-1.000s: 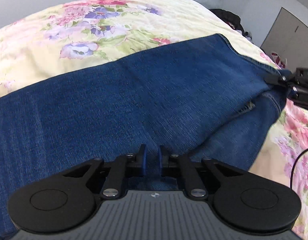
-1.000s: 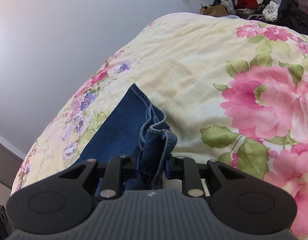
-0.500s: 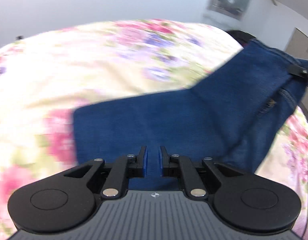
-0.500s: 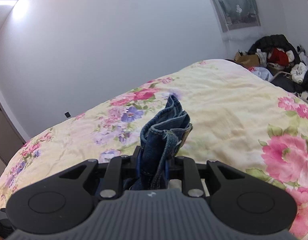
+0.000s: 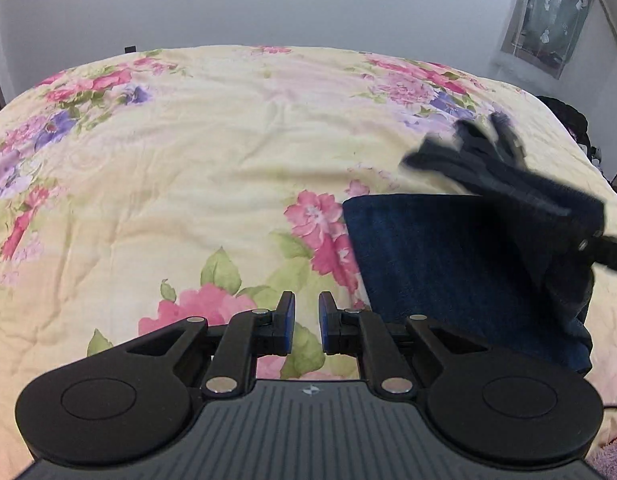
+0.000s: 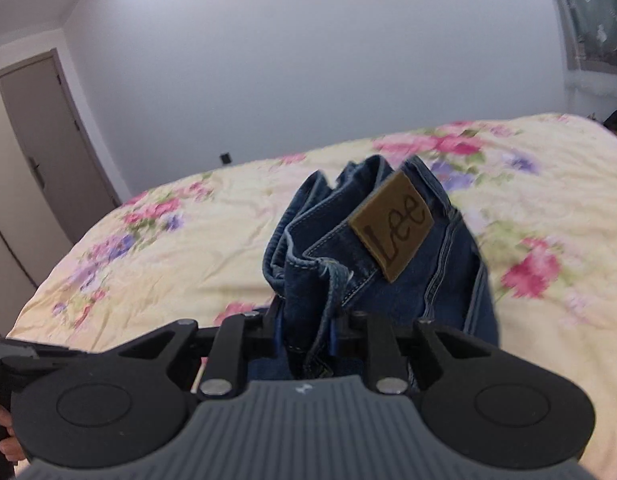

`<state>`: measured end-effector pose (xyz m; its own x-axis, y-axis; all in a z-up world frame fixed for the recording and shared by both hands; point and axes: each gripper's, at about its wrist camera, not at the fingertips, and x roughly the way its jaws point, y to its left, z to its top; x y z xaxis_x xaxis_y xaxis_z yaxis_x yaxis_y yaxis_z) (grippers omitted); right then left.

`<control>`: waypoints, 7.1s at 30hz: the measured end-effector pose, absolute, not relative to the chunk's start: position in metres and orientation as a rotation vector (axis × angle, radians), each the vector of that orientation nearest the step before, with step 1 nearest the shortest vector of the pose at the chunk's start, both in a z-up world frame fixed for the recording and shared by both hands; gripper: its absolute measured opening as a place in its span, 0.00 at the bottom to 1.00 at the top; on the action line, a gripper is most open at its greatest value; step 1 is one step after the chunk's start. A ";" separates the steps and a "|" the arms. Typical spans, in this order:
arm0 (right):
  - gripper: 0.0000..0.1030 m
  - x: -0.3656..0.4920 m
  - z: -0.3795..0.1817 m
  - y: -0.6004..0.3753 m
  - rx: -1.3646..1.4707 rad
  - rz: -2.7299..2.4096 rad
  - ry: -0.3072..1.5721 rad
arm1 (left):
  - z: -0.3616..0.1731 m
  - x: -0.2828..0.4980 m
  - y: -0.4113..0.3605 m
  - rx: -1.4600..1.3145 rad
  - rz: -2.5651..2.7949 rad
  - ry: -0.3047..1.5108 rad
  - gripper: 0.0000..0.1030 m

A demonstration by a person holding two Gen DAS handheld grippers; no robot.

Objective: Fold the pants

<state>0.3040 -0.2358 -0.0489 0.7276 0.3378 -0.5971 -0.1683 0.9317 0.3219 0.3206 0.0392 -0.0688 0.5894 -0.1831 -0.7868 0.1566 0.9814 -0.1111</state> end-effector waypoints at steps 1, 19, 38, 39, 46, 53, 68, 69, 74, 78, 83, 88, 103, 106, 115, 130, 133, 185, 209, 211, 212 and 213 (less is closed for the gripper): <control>0.15 0.305 -0.065 -0.222 0.251 0.304 0.754 | -0.072 0.320 0.043 -0.037 -0.203 0.925 0.13; 0.47 0.320 -0.125 -0.182 0.254 0.444 1.058 | -0.073 0.329 0.036 -0.276 -0.374 0.925 0.34; 0.11 0.388 -0.127 -0.293 0.176 0.303 0.960 | -0.154 0.429 0.006 -0.551 -0.412 0.957 0.34; 0.11 0.390 -0.133 -0.292 0.180 0.308 0.965 | -0.156 0.431 0.005 -0.537 -0.418 0.962 0.32; 0.11 0.395 -0.147 -0.301 0.256 0.333 0.970 | -0.152 0.428 -0.012 -0.263 -0.544 0.927 0.21; 0.11 0.395 -0.152 -0.304 0.285 0.340 0.968 | -0.161 0.434 -0.027 -0.290 -0.524 0.926 0.22; 0.00 0.393 -0.132 -0.248 0.218 0.414 0.960 | -0.123 0.418 -0.010 -0.205 -0.513 0.873 0.07; 0.00 0.394 -0.138 -0.243 0.226 0.419 0.970 | -0.133 0.421 -0.004 -0.228 -0.499 0.891 0.07; 0.00 0.404 -0.163 -0.228 0.235 0.415 1.010 | -0.176 0.439 0.026 -0.477 -0.472 0.964 0.09; 0.00 0.410 -0.169 -0.236 0.289 0.419 1.037 | -0.169 0.438 0.038 -0.526 -0.472 0.959 0.20; 0.00 0.408 -0.168 -0.235 0.285 0.409 1.031 | -0.133 0.428 0.043 -0.544 -0.480 0.862 0.38; 0.00 0.399 -0.154 -0.236 0.267 0.399 1.000 | -0.137 0.429 0.010 -0.446 -0.455 0.899 0.42; 0.00 0.355 -0.127 -0.353 0.288 0.226 0.896 | -0.136 0.421 -0.021 -0.337 -0.391 0.903 0.44; 0.00 0.343 -0.130 -0.358 0.323 0.249 0.893 | -0.145 0.416 -0.027 -0.295 -0.356 0.908 0.40; 0.00 0.301 -0.159 -0.349 0.186 0.228 0.919 | -0.161 0.413 -0.034 -0.198 -0.333 0.920 0.35; 0.02 0.242 -0.140 -0.351 0.224 0.207 0.923 | -0.106 0.317 -0.033 -0.041 -0.424 0.908 0.27; 0.01 0.234 -0.154 -0.354 0.271 0.191 0.959 | -0.114 0.300 -0.034 0.019 -0.427 0.934 0.24; 0.34 0.369 -0.210 -0.403 0.745 0.368 0.877 | -0.191 0.399 0.017 -0.641 -0.459 0.896 0.48; 0.17 0.337 -0.102 -0.266 0.575 0.541 0.862 | -0.067 0.335 0.125 -0.404 -0.295 0.805 0.27; 0.17 0.336 -0.102 -0.241 0.573 0.572 0.871 | -0.063 0.329 0.145 -0.385 -0.269 0.806 0.27; 0.17 0.337 -0.103 -0.227 0.572 0.588 0.876 | -0.062 0.327 0.154 -0.380 -0.255 0.805 0.27; 0.16 0.338 -0.103 -0.215 0.572 0.604 0.881 | -0.061 0.323 0.166 -0.384 -0.241 0.803 0.27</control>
<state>0.3377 -0.2153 -0.1031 0.4958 0.6893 -0.5282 -0.2443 0.6944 0.6769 0.3235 0.1656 -0.0608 0.6729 -0.3523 -0.6505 0.0650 0.9041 -0.4225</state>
